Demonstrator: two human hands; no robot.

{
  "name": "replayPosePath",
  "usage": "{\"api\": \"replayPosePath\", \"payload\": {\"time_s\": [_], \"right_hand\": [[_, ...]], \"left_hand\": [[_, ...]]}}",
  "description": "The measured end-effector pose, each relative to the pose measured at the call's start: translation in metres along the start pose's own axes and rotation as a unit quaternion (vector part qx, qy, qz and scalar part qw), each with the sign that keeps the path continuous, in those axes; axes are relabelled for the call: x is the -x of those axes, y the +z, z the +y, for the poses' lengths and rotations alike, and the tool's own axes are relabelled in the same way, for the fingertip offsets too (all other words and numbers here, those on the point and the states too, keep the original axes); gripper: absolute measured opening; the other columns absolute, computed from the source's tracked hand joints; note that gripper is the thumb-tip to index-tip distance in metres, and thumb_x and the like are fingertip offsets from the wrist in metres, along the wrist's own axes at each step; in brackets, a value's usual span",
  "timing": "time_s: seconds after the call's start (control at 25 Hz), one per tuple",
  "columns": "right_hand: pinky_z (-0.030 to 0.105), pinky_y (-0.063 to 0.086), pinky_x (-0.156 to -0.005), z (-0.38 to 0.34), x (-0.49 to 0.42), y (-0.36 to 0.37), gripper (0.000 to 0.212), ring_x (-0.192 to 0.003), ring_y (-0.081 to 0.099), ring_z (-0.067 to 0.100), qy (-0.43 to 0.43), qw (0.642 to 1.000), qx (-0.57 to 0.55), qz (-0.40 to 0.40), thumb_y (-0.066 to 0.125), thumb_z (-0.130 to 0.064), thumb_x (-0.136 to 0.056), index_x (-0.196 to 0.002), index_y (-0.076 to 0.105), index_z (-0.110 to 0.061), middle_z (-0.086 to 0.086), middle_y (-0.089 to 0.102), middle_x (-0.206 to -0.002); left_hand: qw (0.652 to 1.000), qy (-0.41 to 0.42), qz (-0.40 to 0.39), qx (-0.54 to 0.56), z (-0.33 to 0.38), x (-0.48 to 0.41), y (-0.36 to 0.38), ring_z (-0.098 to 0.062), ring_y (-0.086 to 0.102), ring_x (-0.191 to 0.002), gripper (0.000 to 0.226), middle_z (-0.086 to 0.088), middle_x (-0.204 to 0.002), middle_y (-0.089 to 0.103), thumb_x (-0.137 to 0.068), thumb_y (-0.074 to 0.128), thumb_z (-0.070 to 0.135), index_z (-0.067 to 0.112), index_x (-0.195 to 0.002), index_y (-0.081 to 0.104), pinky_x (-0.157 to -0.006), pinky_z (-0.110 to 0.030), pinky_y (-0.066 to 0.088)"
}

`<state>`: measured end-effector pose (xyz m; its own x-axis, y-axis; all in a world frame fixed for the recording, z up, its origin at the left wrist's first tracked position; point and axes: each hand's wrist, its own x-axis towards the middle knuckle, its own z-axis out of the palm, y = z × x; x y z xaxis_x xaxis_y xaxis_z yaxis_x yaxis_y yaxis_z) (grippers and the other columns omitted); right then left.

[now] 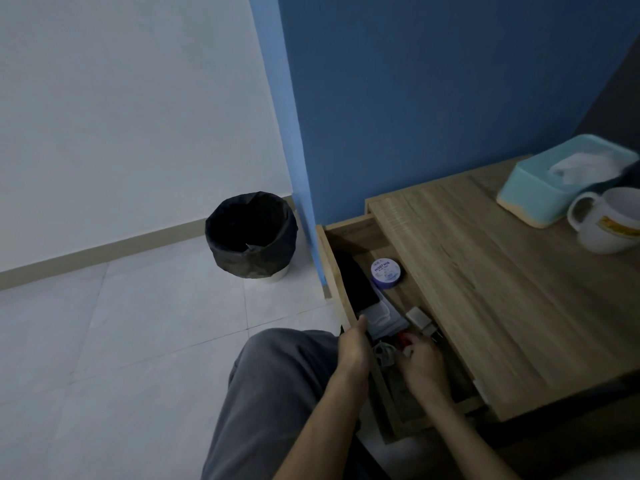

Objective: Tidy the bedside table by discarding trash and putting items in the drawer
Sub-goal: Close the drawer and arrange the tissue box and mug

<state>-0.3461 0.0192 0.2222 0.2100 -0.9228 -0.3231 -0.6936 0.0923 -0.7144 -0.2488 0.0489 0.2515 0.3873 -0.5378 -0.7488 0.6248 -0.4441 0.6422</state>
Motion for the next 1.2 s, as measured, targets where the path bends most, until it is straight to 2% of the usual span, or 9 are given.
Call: {"api": "replayPosePath", "payload": {"time_s": [0.12, 0.2, 0.32, 0.44, 0.56, 0.76, 0.92, 1.04, 1.2], "right_hand": [[0.024, 0.043, -0.082, -0.009, 0.012, -0.032, 0.033, -0.101, 0.054, 0.012, -0.141, 0.99, 0.02, 0.025, 0.054, -0.009, -0.088, -0.12, 0.057, -0.014, 0.003, 0.058, -0.117], [0.025, 0.041, -0.082, -0.008, 0.009, -0.065, 0.031, -0.104, 0.057, 0.02, -0.198, 0.973, 0.042, 0.11, 0.055, -0.006, -0.086, -0.117, 0.06, -0.008, 0.009, 0.059, -0.119], [0.038, 0.042, -0.094, 0.023, -0.022, -0.105, 0.035, -0.118, 0.049, 0.033, -0.15, 0.968, 0.12, 0.164, 0.056, -0.014, -0.088, -0.121, 0.056, -0.003, 0.017, 0.052, -0.131], [0.049, 0.033, -0.107, 0.046, -0.043, -0.107, 0.046, -0.129, 0.039, 0.038, -0.087, 0.964, 0.201, 0.149, 0.045, -0.033, -0.092, -0.127, 0.051, -0.004, 0.021, 0.046, -0.14], [0.047, 0.029, -0.109, 0.063, -0.053, -0.103, 0.062, -0.134, 0.038, 0.031, -0.082, 0.947, 0.256, 0.178, 0.021, -0.047, -0.088, -0.131, 0.048, -0.011, 0.015, 0.044, -0.143], [0.045, 0.025, -0.114, 0.062, -0.051, -0.109, 0.083, -0.141, 0.024, 0.023, -0.099, 0.937, 0.27, 0.196, -0.011, -0.057, -0.085, -0.138, 0.039, -0.017, 0.007, 0.033, -0.151], [0.045, 0.026, -0.113, 0.063, -0.054, -0.107, 0.074, -0.14, 0.027, 0.022, -0.091, 0.939, 0.263, 0.202, 0.0, -0.056, -0.089, -0.136, 0.043, -0.018, 0.006, 0.036, -0.149], [0.042, 0.022, -0.112, 0.067, -0.057, -0.104, 0.057, -0.14, 0.028, 0.022, -0.09, 0.938, 0.263, 0.205, 0.022, -0.05, -0.092, -0.134, 0.044, -0.018, 0.006, 0.038, -0.148], [0.04, 0.014, -0.109, 0.068, -0.058, -0.104, 0.054, -0.14, 0.028, 0.021, -0.092, 0.934, 0.271, 0.213, 0.029, -0.048, -0.091, -0.133, 0.046, -0.018, 0.006, 0.038, -0.148]], "left_hand": [[0.999, -0.028, -0.01, 0.017, 0.003, 0.004, 0.0, -0.031, 0.064, -0.097, 0.039, -0.019, -0.113, 0.066, -0.096, 0.047, 0.029, 0.0, -0.12, 0.055, -0.079, -0.038, 0.051], [0.999, -0.031, -0.035, 0.02, 0.007, 0.008, 0.001, -0.032, 0.064, -0.1, 0.04, -0.02, -0.115, 0.065, -0.096, 0.048, 0.03, 0.001, -0.122, 0.054, -0.068, -0.033, 0.054], [0.997, -0.007, -0.073, 0.024, 0.01, 0.016, 0.01, -0.026, 0.067, -0.09, 0.039, -0.02, -0.116, 0.064, -0.098, 0.045, 0.026, 0.0, -0.126, 0.051, -0.047, -0.021, 0.054], [0.995, 0.024, -0.101, 0.007, 0.007, 0.02, 0.014, -0.016, 0.07, -0.054, 0.031, -0.015, -0.085, 0.07, -0.1, 0.041, 0.018, -0.006, -0.115, 0.054, -0.038, -0.017, 0.048], [0.992, 0.03, -0.124, -0.004, 0.002, 0.012, 0.033, -0.027, 0.068, -0.077, 0.037, -0.021, -0.099, 0.068, -0.099, 0.04, 0.02, -0.008, -0.119, 0.054, -0.061, -0.033, 0.053], [0.993, 0.006, -0.12, 0.019, 0.003, 0.002, 0.064, -0.027, 0.054, -0.112, 0.044, -0.014, -0.126, 0.059, -0.101, 0.032, 0.029, 0.002, -0.131, 0.05, -0.09, -0.036, 0.042], [0.992, -0.02, -0.123, 0.028, 0.001, -0.011, 0.082, -0.028, 0.051, -0.123, 0.054, -0.013, -0.134, 0.056, -0.098, 0.036, 0.043, 0.005, -0.133, 0.05, -0.088, -0.033, 0.043], [0.992, -0.028, -0.123, 0.033, 0.001, -0.012, 0.094, -0.026, 0.05, -0.123, 0.053, -0.011, -0.134, 0.056, -0.096, 0.039, 0.043, 0.008, -0.135, 0.047, -0.095, -0.035, 0.04], [0.991, -0.033, -0.121, 0.043, 0.001, -0.015, 0.102, -0.028, 0.052, -0.122, 0.053, -0.015, -0.132, 0.056, -0.097, 0.042, 0.041, 0.004, -0.135, 0.047, -0.104, -0.038, 0.039]]}}
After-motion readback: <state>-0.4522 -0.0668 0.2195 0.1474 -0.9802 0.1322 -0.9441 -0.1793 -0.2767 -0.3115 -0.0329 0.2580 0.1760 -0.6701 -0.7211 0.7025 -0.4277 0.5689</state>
